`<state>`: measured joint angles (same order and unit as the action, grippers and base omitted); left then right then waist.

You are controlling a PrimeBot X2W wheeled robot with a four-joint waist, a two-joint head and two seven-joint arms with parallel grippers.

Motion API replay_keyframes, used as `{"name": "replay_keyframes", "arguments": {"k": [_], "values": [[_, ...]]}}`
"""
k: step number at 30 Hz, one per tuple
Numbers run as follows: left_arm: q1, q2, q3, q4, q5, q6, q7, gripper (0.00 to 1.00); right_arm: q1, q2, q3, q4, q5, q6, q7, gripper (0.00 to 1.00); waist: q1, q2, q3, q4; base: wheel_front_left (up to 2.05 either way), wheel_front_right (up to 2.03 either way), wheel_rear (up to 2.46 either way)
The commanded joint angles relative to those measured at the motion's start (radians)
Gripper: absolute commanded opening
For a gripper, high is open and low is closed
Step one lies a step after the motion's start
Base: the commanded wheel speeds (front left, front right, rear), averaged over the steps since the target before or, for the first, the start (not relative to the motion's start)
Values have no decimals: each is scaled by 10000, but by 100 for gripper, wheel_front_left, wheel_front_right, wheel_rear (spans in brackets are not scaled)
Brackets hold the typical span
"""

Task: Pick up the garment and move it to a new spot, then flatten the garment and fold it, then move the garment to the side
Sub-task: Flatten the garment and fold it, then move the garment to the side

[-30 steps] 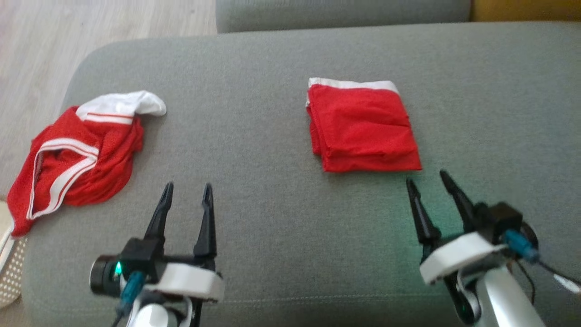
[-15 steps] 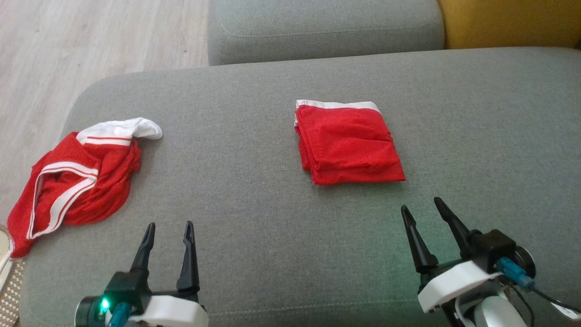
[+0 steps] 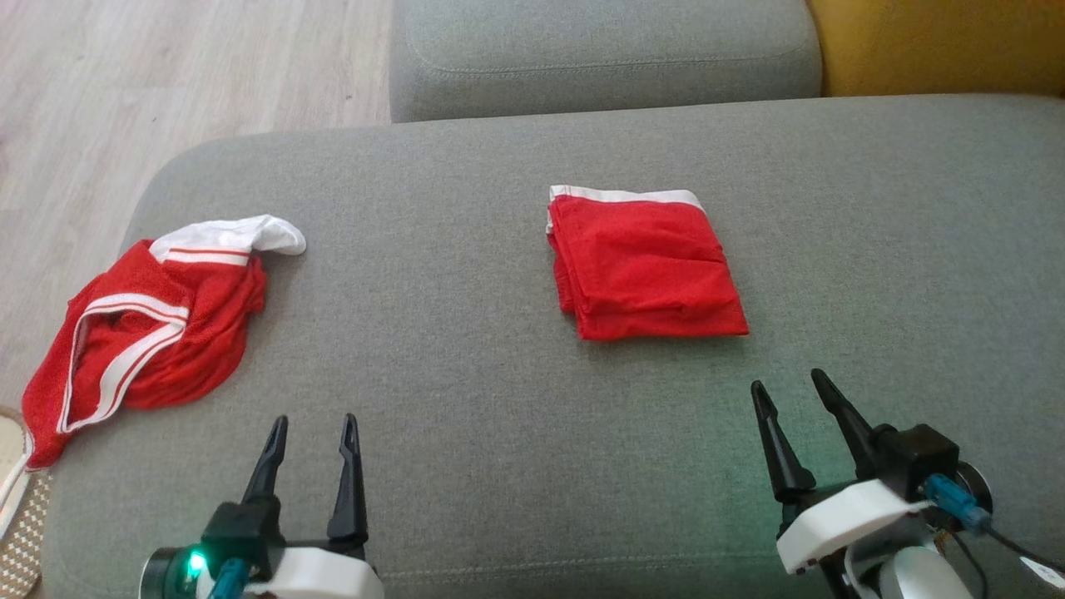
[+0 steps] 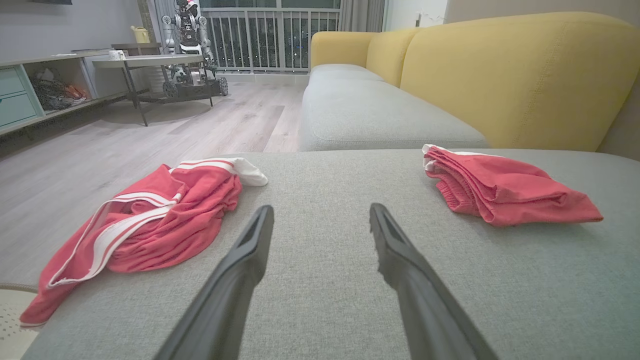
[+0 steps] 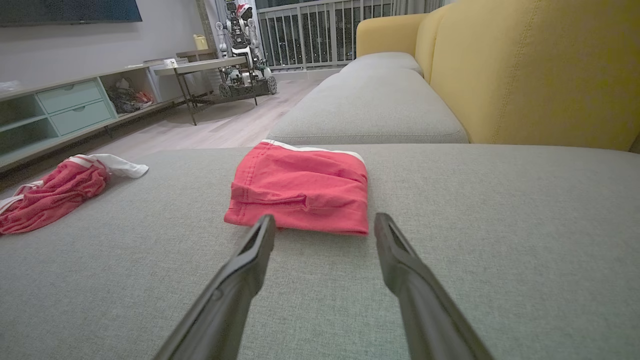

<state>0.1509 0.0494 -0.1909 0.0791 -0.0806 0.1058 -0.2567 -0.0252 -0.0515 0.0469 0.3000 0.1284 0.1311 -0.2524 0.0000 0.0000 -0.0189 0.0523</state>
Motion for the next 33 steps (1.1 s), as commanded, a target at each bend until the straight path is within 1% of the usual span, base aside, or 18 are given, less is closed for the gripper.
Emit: {"name": "replay_keyframes", "arguments": {"k": [1,7,11,13,16,20,24,26,29,33], "values": [[-331,9,238,-295,90,54,-51,100,-230,12,208,-286,63,-4,-93,100,0,0,7,21,0,0,0],[-413,9,78,-239,153,15,-51,100,-273,12,91,-135,257,-4,-93,100,0,0,14,201,0,0,0],[-534,9,-76,-258,366,-23,-51,100,-481,12,121,324,353,-4,-93,100,0,0,108,290,0,0,0],[-612,9,-118,-239,469,-22,-51,100,-796,12,143,852,590,-4,-93,100,0,0,212,311,0,0,0],[-769,9,-228,-276,564,2,-51,100,-1607,12,271,1771,1320,-4,-77,100,0,0,537,365,0,0,0],[-1033,9,-461,-306,608,57,-51,100,-2984,4,269,2851,2260,-4,372,100,0,0,989,522,0,0,0],[-1362,9,-686,-319,558,103,-51,100,-4390,-305,229,3758,2888,-4,1178,100,0,0,1436,725,0,0,0],[-1508,9,-794,-308,535,110,-51,100,-5023,-519,374,4109,3242,-4,1625,100,0,0,1648,839,0,0,0],[-1739,9,-942,-283,490,111,-51,100,-5810,-974,615,4653,3642,-4,2270,100,0,0,1952,1011,0,0,0],[-2055,9,-1097,-220,398,147,-51,100,-6659,-1446,626,5441,4114,-4,2919,100,0,0,2367,1236,0,0,0]]}}
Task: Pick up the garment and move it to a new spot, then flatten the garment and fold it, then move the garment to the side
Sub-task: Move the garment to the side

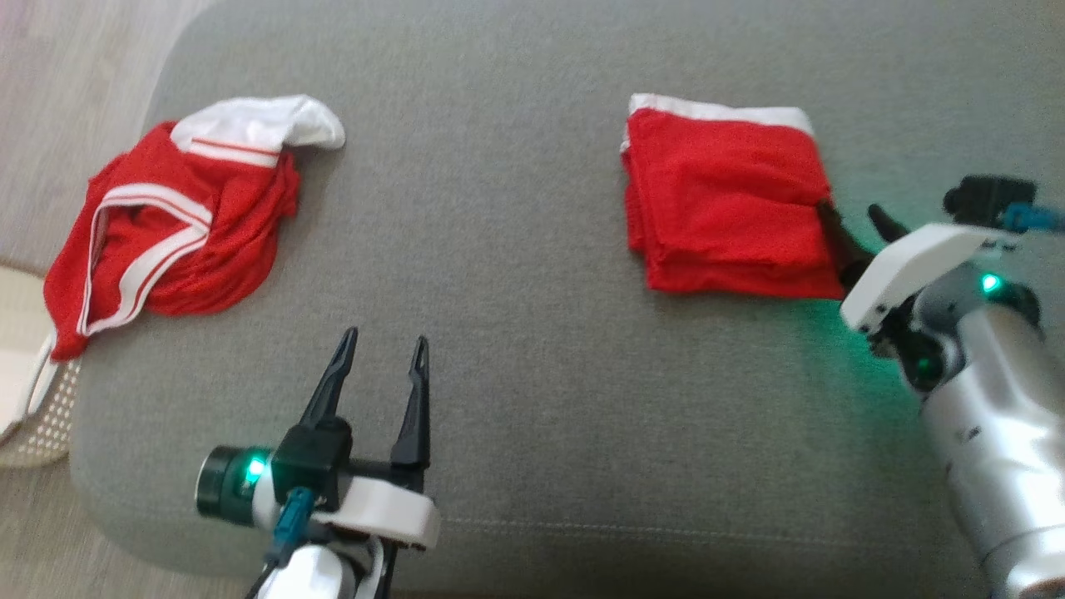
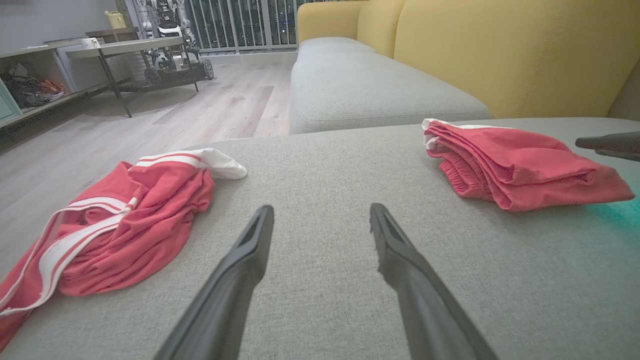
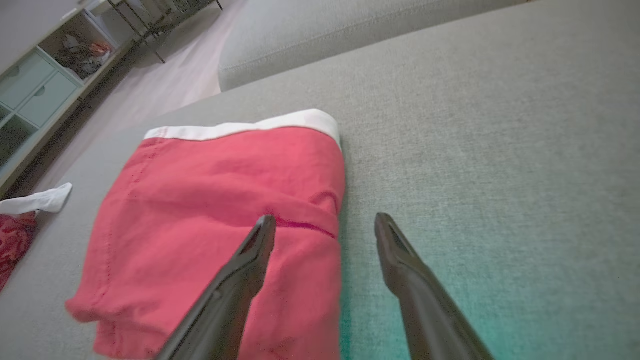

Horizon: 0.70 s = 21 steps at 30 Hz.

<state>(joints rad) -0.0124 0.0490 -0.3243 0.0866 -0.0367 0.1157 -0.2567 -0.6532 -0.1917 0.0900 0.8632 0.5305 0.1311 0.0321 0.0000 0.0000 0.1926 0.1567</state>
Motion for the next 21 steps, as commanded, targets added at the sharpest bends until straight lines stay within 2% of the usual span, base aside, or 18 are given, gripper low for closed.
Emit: {"name": "replay_keyframes", "arguments": {"k": [1,2,4,5,7,8,14,21], "values": [[-493,13,200,-298,-65,69,-51,100,-557,-131,252,-40,178,-4,213,100,0,0,343,236,0,0,0],[-596,13,125,-291,-125,109,-51,100,-832,-291,527,150,283,-4,419,98,0,0,493,312,0,0,0],[-673,13,44,-228,-194,113,-51,100,-1046,-439,724,315,370,-4,438,78,0,0,600,375,0,0,0],[-709,13,8,-194,-219,118,-51,100,-1136,-471,816,407,440,-4,466,59,0,0,643,396,0,0,0],[-780,13,-54,-152,-249,136,-51,100,-1289,-515,966,637,588,-4,594,29,0,0,710,435,0,0,0],[-807,13,-81,-133,-264,147,-51,100,-1347,-537,1029,763,649,-4,662,0,0,0,726,452,0,0,0],[-897,13,-55,-95,-306,218,-51,100,-1438,-842,1828,908,490,-4,267,0,0,0,730,369,0,0,0],[-877,21,201,-242,-126,170,-51,100,-1328,-1408,2711,488,579,-4,-140,0,0,0,759,-479,0,0,0]]}}
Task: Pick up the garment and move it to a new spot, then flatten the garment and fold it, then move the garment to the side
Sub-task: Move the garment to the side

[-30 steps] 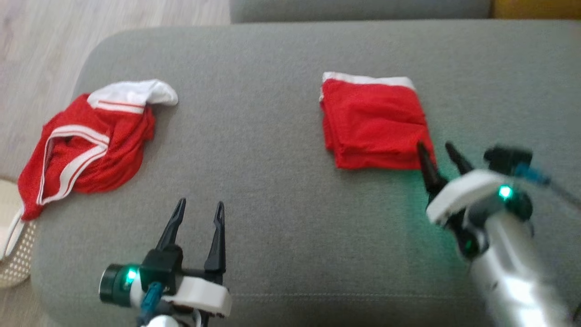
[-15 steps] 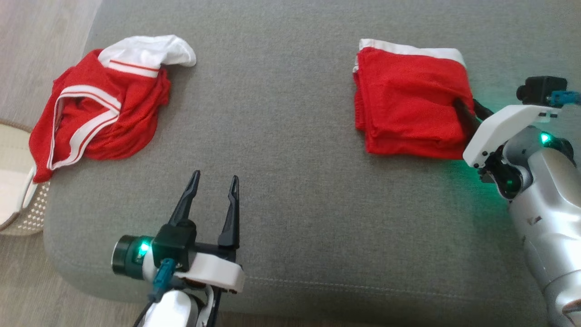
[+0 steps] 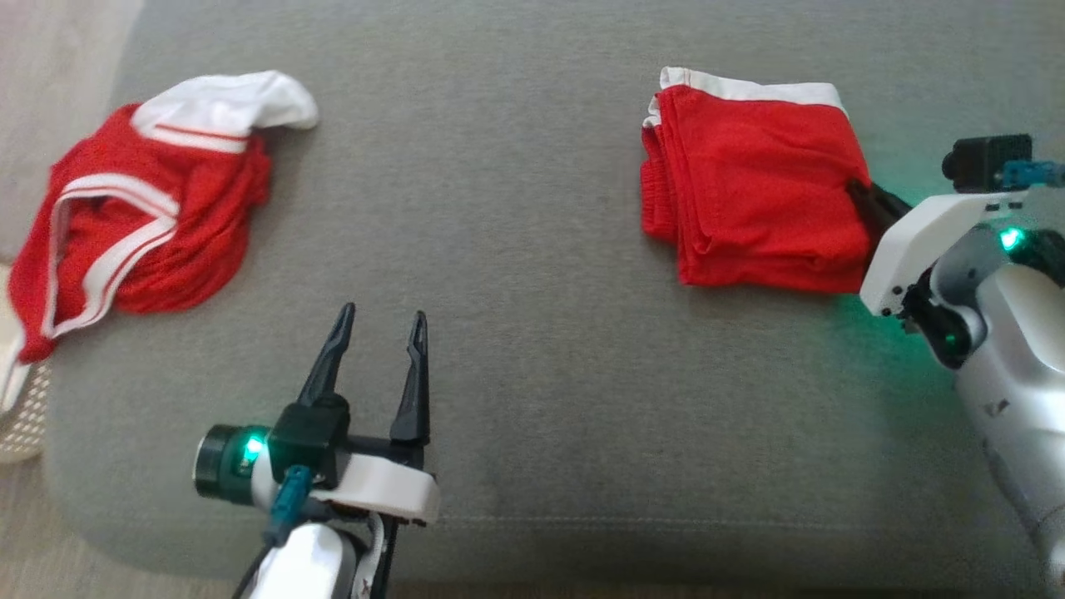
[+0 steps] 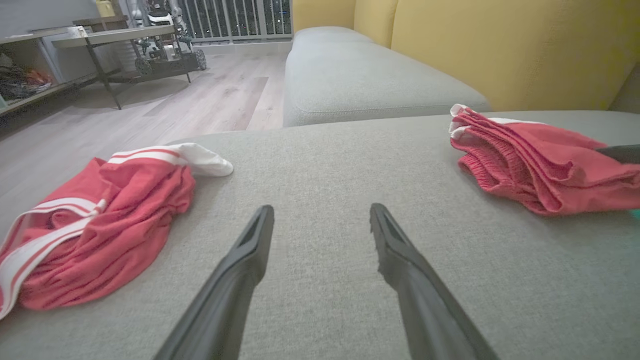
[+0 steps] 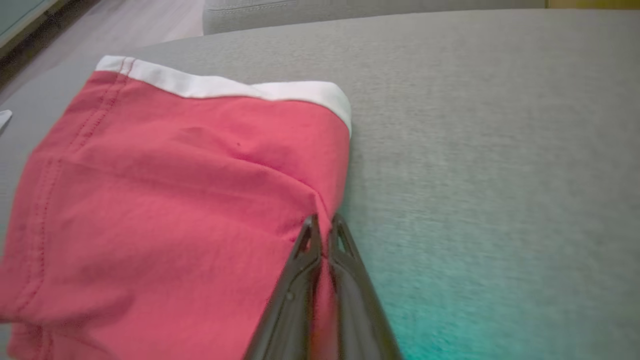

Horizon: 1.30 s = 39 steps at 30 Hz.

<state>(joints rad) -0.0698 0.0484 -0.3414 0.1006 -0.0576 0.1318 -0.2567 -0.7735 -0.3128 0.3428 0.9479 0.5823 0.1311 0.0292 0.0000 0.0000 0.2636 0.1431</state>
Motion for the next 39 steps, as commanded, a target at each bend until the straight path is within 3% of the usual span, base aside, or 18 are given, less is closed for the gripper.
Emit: {"name": "replay_keyframes", "arguments": {"k": [1,19,28,39], "values": [[-303,27,372,-382,83,9,-51,100,-126,-196,183,-360,61,-4,-111,0,0,0,49,-343,0,0,0],[-714,496,935,-998,426,-241,-51,100,-192,-1888,747,-1561,547,-4,-533,0,0,0,462,-2863,0,0,0],[-602,785,902,-1585,427,-487,-51,100,-569,-2168,514,-1715,-121,-4,-714,0,0,0,619,-3506,0,0,0],[-270,905,1109,-2017,419,-488,-51,100,-1006,-2141,-478,-1472,-2007,-4,-1073,0,0,0,998,-3598,0,0,0]]}}
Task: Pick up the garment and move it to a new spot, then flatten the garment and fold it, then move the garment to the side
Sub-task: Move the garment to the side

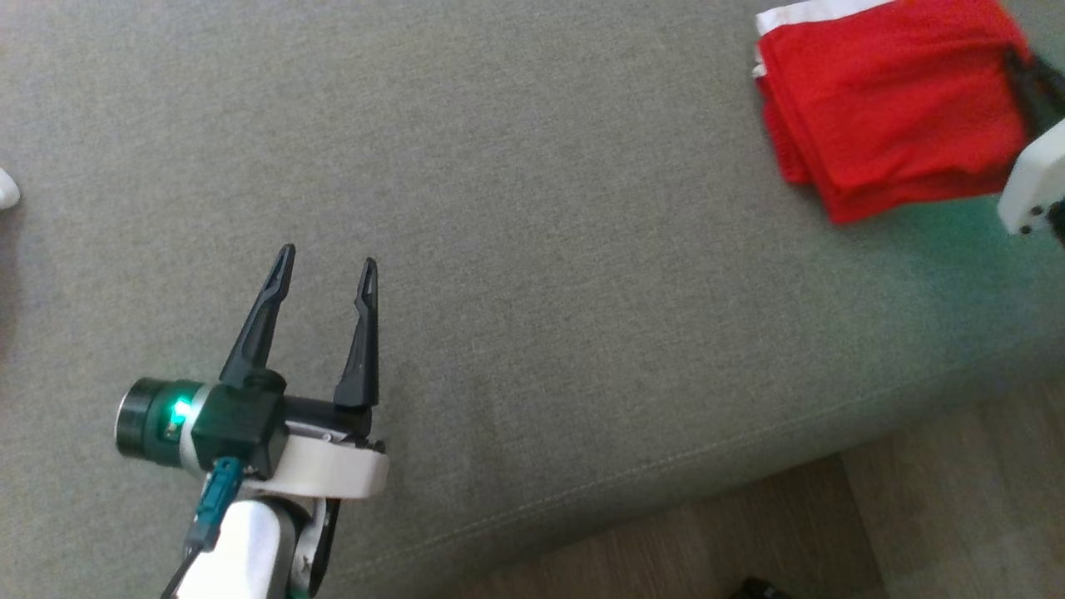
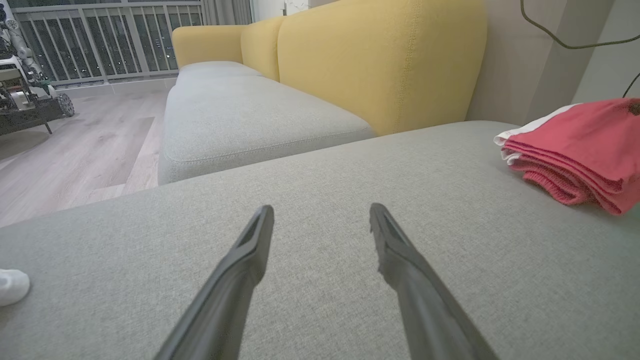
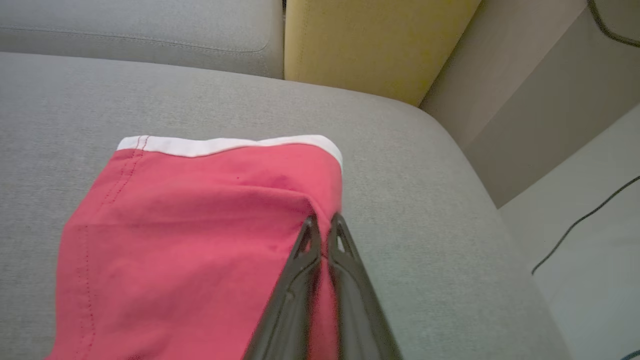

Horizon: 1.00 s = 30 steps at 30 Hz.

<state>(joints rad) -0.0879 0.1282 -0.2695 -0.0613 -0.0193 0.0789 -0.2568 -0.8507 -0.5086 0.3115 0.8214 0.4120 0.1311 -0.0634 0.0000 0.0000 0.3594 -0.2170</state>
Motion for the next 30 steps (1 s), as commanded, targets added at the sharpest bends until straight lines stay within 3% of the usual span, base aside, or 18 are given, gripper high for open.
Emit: {"name": "replay_keyframes", "arguments": {"k": [1,19,20,21,30], "values": [[-90,102,397,-409,38,43,-49,100,-262,-144,-320,-193,-498,-4,-156,0,0,0,64,1,0,0,0],[-250,116,464,-366,82,-15,-49,100,119,633,-2875,-821,-4043,-4,-71,0,0,0,242,13,0,0,0],[-255,106,459,-363,88,-6,-49,100,174,717,-3063,-873,-4188,-4,-13,30,0,0,241,20,0,0,0],[-256,92,453,-358,90,5,-49,100,236,799,-3209,-944,-4342,-4,31,100,0,0,237,27,0,0,0],[-281,23,492,-200,115,127,-49,100,911,1333,-4032,-2238,-5958,-4,-637,100,0,0,-23,213,0,0,0]]}}
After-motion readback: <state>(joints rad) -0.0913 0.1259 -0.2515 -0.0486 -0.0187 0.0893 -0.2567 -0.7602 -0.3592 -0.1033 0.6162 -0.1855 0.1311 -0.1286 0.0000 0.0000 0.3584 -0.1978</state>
